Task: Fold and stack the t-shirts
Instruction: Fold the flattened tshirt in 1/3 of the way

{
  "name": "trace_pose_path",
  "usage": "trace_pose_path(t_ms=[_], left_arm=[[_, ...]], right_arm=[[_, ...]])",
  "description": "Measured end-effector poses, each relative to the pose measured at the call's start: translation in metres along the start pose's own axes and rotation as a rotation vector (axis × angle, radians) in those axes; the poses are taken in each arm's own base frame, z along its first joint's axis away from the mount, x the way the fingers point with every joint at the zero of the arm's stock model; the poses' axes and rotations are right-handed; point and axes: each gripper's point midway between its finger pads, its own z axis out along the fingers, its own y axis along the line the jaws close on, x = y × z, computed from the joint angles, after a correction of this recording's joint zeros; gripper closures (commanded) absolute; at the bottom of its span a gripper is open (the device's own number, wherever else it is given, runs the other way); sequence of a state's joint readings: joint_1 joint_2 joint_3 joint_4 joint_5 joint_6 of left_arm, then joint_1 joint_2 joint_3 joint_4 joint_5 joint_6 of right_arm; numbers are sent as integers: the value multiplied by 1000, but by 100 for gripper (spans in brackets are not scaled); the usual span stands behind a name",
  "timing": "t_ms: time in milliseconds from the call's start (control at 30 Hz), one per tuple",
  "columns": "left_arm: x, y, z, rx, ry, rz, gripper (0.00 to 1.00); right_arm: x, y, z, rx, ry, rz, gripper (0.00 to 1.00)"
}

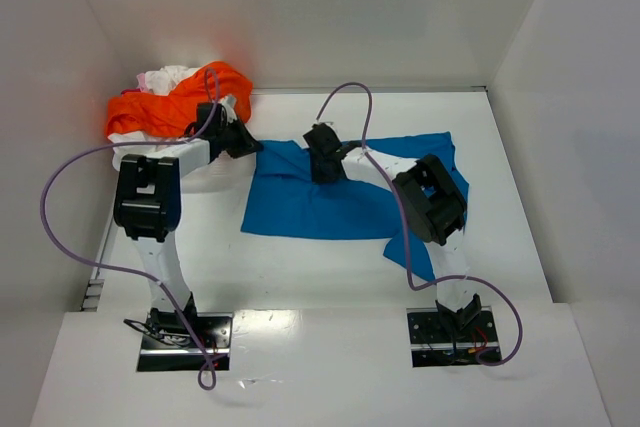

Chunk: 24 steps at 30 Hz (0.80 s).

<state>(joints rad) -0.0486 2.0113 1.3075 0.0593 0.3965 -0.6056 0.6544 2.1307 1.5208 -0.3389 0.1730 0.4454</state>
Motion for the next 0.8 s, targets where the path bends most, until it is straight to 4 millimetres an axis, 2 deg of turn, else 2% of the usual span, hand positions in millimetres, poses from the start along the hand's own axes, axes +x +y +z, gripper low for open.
trace_pose_path(t_ms=[167, 200, 267, 367, 433, 567, 600, 700, 800], left_arm=[[-17, -8, -11, -16, -63, 24, 100], [-22, -6, -11, -27, -80, 26, 100], [-25, 0, -12, -49, -94, 21, 100], [-27, 4, -13, -57, -99, 17, 100], [-27, 4, -13, -57, -99, 17, 98], [-24, 6, -10, -57, -88, 18, 97], [-23, 7, -9, -56, -83, 17, 93], [-16, 13, -4, -64, -58, 20, 92], [-9, 18, -2, -73, -37, 17, 87]], right_arm=[[-5, 3, 0, -2, -15, 9, 89], [-2, 0, -1, 9, -7, 8, 82], [0, -3, 0, 22, 2, 17, 60], [-3, -8, 0, 27, -2, 38, 52], [-9, -16, 0, 37, -7, 55, 52], [-28, -51, -4, 84, -36, 112, 51], [-34, -62, -7, 102, -48, 130, 51], [-56, -101, -20, 160, -96, 182, 51], [-75, -140, -36, 226, -149, 222, 46]])
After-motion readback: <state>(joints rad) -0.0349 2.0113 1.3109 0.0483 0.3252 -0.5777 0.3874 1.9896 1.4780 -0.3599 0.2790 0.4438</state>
